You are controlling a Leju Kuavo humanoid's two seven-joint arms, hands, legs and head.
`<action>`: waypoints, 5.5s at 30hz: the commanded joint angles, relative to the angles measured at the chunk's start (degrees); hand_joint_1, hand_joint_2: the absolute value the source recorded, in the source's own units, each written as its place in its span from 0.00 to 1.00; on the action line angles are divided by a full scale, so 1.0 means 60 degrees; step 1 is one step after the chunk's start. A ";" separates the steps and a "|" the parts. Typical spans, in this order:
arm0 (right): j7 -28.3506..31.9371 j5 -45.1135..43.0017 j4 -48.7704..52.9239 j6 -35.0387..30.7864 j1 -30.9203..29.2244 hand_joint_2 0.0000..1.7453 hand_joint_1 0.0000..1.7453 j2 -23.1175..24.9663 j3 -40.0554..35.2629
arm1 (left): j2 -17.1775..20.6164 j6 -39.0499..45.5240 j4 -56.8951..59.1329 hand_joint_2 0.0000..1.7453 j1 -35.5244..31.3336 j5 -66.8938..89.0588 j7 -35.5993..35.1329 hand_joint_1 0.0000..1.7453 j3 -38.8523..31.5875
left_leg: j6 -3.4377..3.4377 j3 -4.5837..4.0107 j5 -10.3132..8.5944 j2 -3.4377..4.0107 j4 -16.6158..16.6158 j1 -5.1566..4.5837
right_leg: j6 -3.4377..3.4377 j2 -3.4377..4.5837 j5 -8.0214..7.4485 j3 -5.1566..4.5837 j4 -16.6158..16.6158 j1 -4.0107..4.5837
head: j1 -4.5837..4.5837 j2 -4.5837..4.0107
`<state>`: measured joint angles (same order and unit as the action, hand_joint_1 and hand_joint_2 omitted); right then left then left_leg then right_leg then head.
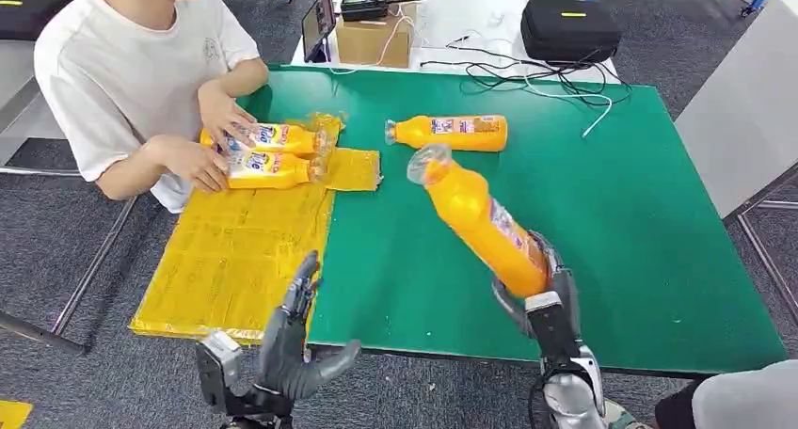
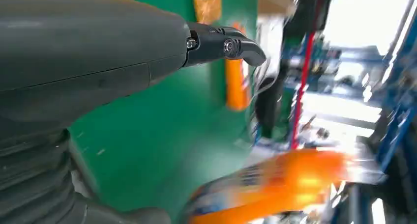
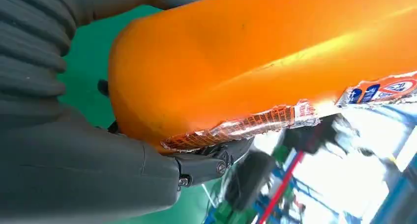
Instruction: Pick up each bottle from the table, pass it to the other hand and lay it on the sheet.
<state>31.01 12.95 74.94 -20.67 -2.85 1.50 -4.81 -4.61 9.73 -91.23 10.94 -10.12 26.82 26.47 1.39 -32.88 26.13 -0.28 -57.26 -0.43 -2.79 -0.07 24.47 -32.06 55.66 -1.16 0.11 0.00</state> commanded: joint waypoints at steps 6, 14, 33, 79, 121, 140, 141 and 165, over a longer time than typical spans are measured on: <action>0.0138 0.0852 -0.0147 0.1026 -0.0329 1.00 1.00 0.0629 -0.2541 | 0.0193 -0.0362 0.1646 1.00 -0.1005 -0.0590 0.0152 0.00 0.1296 | -0.0020 0.0020 0.0004 0.0024 0.0008 0.0018 | 0.0022 0.0019 -0.0002 0.0014 -0.0004 0.0019 | 0.0000 0.0000; 0.0926 0.1771 -0.0810 0.0408 -0.0445 1.00 1.00 0.0786 -0.4969 | -0.0475 -0.0495 0.1111 1.00 -0.1235 -0.1882 0.0089 0.00 0.0647 | -0.0022 0.0012 0.0010 0.0022 -0.0002 0.0036 | 0.0024 0.0022 0.0001 0.0013 0.0001 0.0038 | 0.0000 0.0000; 0.0234 0.1007 -0.3192 0.1622 -0.1290 1.00 1.00 0.0777 -0.5899 | -0.0827 -0.1686 -0.0490 1.00 -0.0866 -0.4539 0.0067 1.00 -0.0227 | -0.0017 0.0003 -0.0001 -0.0002 0.0004 0.0031 | 0.0017 -0.0013 0.0004 0.0007 -0.0006 0.0033 | 0.0004 0.0000; 0.1173 0.0009 0.0998 -0.0854 0.1218 0.00 0.00 0.0428 -0.4109 | -0.0359 0.5045 0.6910 1.00 -0.3970 1.2409 -0.1517 1.00 -0.7051 | -0.0028 -0.0001 0.0001 0.0016 0.0001 0.0037 | 0.0027 0.0006 0.0003 -0.0004 0.0006 0.0040 | -0.0004 0.0000; 0.1485 -0.0074 0.0461 0.0072 0.1204 0.00 0.00 0.0744 -0.3361 | 0.0684 0.0073 0.4628 1.00 -0.2735 0.7500 -0.1943 0.00 -0.2996 | -0.0051 0.0174 -0.0026 -0.0037 0.0029 0.0007 | 0.0023 0.0009 0.0002 0.0170 0.0002 0.0004 | 0.0000 0.0000; 0.1469 0.1157 0.0172 -0.1478 0.1008 0.00 0.00 0.0301 -0.4100 | -0.0163 0.2610 -0.0092 1.00 -0.2455 0.1214 0.0091 0.00 -0.3094 | -0.0050 0.0001 -0.0017 -0.0035 -0.0018 0.0035 | 0.0034 -0.0026 0.0012 0.0010 0.0025 0.0033 | -0.0004 0.0000; 0.1415 0.1616 0.0105 -0.1787 0.0932 0.00 0.00 0.0158 -0.4135 | -0.0128 0.2665 -0.0156 1.00 -0.2476 0.1170 0.0127 0.00 -0.3124 | -0.0044 0.0005 -0.0026 -0.0037 -0.0007 0.0027 | 0.0025 -0.0025 0.0005 0.0011 0.0020 0.0025 | 0.0000 0.0000; -0.2433 0.7907 -0.0622 -0.2880 0.0251 1.00 0.00 -0.1562 -0.1916 | -0.0432 0.2643 -0.1591 1.00 -0.1121 0.1418 0.0752 0.00 -0.2886 | -0.0048 -0.0010 -0.0029 -0.0030 0.0000 0.0019 | 0.0032 -0.0018 -0.0002 -0.0008 0.0012 0.0019 | 0.0000 0.0000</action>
<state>17.49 60.80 75.82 -38.91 0.83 -7.93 -18.03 -6.86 25.84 -100.91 4.25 -2.40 31.43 7.93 1.23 -33.02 25.92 -0.54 -57.25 -0.42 -2.75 -0.23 24.45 -32.20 55.75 -1.16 0.11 0.00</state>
